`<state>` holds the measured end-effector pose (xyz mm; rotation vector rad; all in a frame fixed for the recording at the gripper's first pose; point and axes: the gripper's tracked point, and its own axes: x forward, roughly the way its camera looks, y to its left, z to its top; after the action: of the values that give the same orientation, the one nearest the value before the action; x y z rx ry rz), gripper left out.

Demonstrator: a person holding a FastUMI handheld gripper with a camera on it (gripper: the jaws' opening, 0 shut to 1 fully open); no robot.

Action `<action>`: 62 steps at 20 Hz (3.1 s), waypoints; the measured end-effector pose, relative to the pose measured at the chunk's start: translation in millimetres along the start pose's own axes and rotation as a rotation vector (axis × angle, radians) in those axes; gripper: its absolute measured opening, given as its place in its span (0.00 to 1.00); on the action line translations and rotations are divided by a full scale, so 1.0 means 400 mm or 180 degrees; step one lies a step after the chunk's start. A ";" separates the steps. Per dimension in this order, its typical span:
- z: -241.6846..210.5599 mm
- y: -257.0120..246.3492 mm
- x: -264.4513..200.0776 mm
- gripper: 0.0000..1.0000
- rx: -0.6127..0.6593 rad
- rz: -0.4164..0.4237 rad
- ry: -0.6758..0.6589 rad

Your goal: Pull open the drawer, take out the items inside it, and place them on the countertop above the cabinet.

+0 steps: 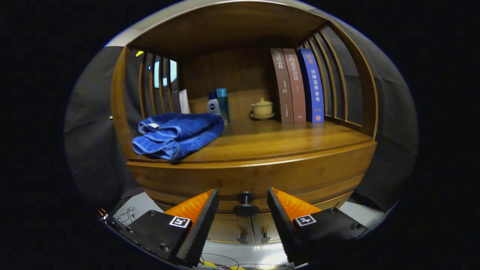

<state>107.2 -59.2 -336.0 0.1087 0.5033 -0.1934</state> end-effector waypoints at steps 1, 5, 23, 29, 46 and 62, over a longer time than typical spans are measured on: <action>-0.012 -0.001 0.014 0.83 0.0033 -0.0006 0.0038; -0.060 -0.009 0.051 0.60 0.0086 -0.0041 0.0227; -0.109 -0.005 -0.036 0.38 -0.0118 -0.0133 0.0436; -0.146 0.001 -0.157 0.37 -0.0093 -0.0102 0.0547; -0.239 0.008 -0.377 0.37 0.0032 -0.0038 0.0745; -0.097 0.030 -0.415 0.99 -0.0022 0.0075 0.0479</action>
<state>-50.9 -15.6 -288.0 0.1231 0.6521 -0.1612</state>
